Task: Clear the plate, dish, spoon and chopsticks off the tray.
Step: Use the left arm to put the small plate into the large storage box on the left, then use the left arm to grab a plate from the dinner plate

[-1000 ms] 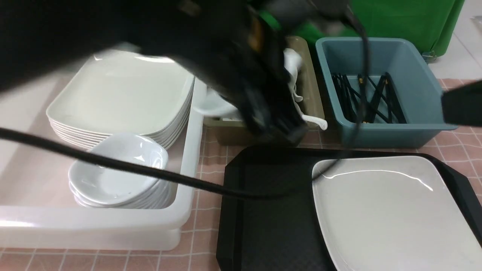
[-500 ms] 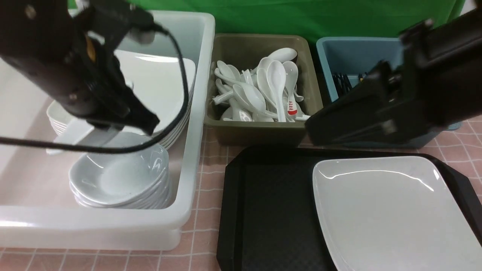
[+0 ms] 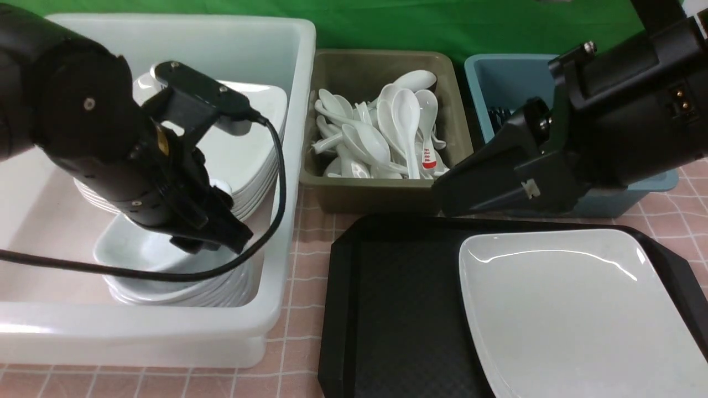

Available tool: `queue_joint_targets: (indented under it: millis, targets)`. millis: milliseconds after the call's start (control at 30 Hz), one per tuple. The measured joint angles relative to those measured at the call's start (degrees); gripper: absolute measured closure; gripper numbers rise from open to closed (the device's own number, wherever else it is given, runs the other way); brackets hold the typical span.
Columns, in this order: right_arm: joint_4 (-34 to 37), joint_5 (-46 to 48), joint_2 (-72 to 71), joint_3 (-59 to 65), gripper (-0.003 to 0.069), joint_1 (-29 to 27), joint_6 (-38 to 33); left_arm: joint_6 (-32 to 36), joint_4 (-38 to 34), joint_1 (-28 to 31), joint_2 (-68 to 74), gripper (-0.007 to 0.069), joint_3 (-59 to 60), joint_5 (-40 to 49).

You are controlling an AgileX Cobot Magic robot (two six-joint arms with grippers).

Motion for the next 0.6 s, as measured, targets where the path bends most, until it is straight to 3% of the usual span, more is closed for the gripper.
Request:
queue_joint_targets:
  millis: [67,100,200,267,367,400,433,600]
  targets:
    - [-2.94,0.0,-0.06,-0.64,0.0629,0.0,1.45,0.1,-2.24,0.0,-0.39,0.0202,-1.53,0.85]
    - [-3.43,0.0,-0.06,-0.72,0.0629,0.0,1.71,0.06,-2.49,0.0,-0.46,0.0202,-1.71,0.95]
    - [-13.45,0.29,-1.58,-1.98,0.0629,0.0,7.16,-0.33,-7.16,-1.76,-1.31,0.019,-5.62,0.13]
    - [-20.81,1.49,-3.76,-2.37,0.0629,0.0,10.49,-0.56,-12.26,-4.65,-0.77,0.0278,-8.22,-1.7]
    - [-31.94,7.23,-8.51,-2.41,0.0629,0.0,15.04,-0.61,-17.76,-11.55,3.96,0.0522,-13.46,-2.44]
    - [-32.59,7.71,-8.8,-2.41,0.0629,0.0,15.53,-0.69,-17.9,-11.97,4.86,0.0533,-14.28,-2.44]
    - [-37.6,9.53,-11.55,-2.03,0.0629,0.0,17.52,-1.42,-18.98,-15.41,9.1,0.0594,-17.72,-2.13]
    - [-42.82,9.53,-19.26,2.18,0.0629,0.0,21.13,-3.39,-19.81,-19.3,23.67,0.0614,-28.98,-0.83]
